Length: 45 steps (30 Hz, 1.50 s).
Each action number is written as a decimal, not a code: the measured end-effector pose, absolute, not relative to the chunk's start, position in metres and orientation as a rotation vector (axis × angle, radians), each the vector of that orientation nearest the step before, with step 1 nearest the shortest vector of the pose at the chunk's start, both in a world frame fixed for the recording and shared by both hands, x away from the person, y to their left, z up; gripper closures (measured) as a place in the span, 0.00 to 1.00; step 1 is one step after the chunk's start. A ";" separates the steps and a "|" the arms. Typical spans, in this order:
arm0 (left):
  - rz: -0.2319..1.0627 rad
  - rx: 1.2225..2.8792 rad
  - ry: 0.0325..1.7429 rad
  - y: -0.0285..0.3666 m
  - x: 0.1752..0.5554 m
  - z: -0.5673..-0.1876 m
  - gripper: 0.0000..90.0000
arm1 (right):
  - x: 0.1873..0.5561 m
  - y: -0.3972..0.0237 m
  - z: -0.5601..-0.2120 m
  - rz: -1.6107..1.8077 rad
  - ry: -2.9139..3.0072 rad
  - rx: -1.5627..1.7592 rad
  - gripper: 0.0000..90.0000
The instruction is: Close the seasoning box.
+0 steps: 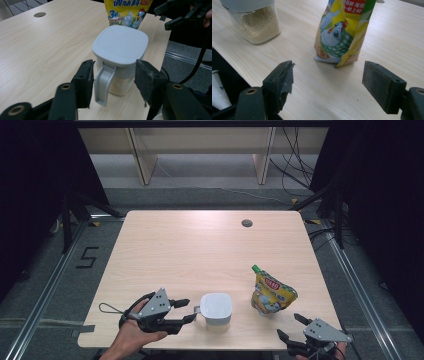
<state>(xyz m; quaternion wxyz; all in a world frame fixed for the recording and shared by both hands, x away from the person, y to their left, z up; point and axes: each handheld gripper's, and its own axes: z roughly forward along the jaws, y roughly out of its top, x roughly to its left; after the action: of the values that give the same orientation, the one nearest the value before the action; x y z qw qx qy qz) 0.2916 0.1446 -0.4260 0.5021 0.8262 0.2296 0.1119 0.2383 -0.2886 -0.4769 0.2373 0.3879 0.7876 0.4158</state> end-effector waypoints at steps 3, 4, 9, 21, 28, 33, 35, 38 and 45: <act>0.278 1.994 0.568 0.153 0.289 -0.432 0.49 | 0.238 -0.289 -0.477 1.138 2.159 1.064 0.29; 0.281 1.995 0.572 0.155 0.287 -0.434 0.48 | 0.238 -0.289 -0.477 1.138 2.160 1.064 0.29; 0.267 2.009 0.607 0.165 0.280 -0.446 0.43 | 0.240 -0.288 -0.478 1.149 2.173 1.039 0.29; 0.294 2.017 0.657 0.186 0.269 -0.463 0.36 | 0.241 -0.289 -0.477 1.134 2.169 1.009 0.29; 0.319 2.080 0.648 0.187 0.261 -0.476 0.31 | 0.241 -0.286 -0.478 1.153 2.194 1.042 0.22; 0.321 2.069 0.680 0.184 0.256 -0.485 0.29 | 0.242 -0.285 -0.479 1.177 2.194 1.014 0.21; 0.338 2.080 0.674 0.184 0.256 -0.488 0.28 | 0.242 -0.284 -0.480 1.183 2.215 1.033 0.21; 0.338 2.092 0.688 0.185 0.256 -0.489 0.28 | 0.242 -0.285 -0.480 1.170 2.225 1.021 0.20; 0.343 2.075 0.705 0.188 0.258 -0.488 0.27 | 0.243 -0.285 -0.480 1.161 2.224 1.018 0.21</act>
<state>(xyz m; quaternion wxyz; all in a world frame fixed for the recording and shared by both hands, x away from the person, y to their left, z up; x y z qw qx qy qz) 0.2582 0.1875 -0.4881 0.4456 0.8375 0.2844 0.1385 0.2430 -0.2848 -0.4804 0.2154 0.3672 0.8021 0.4188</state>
